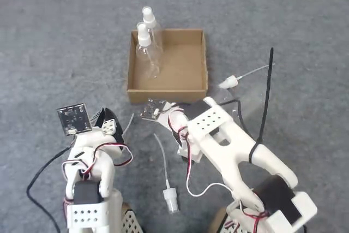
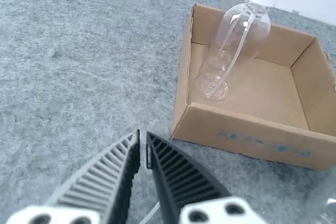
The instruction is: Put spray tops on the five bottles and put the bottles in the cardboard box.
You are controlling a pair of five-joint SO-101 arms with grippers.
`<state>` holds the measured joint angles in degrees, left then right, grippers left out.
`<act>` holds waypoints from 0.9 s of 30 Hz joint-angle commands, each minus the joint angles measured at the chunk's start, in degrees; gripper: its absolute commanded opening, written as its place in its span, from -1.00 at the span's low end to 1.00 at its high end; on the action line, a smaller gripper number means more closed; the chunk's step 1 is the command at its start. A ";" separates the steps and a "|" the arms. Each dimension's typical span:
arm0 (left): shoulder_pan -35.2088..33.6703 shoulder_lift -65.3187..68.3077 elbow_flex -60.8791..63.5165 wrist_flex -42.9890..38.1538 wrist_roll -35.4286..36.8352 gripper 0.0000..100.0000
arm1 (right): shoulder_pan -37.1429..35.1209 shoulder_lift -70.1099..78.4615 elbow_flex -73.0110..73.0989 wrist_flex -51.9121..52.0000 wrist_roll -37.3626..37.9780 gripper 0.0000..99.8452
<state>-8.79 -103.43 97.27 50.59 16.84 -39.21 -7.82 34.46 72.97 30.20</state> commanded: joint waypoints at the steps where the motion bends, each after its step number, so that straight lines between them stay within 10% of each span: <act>1: 0.18 -0.79 -0.66 0.18 -0.35 -0.98 | 1.10 -1.36 -9.49 7.25 -0.70 -0.99; 27: 0.18 -0.70 -0.66 0.18 -0.35 -0.98 | 0.75 -2.77 -26.46 21.41 -16.18 -0.99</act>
<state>-8.79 -103.43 97.27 50.59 16.84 -39.21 -7.82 11.43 93.71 14.73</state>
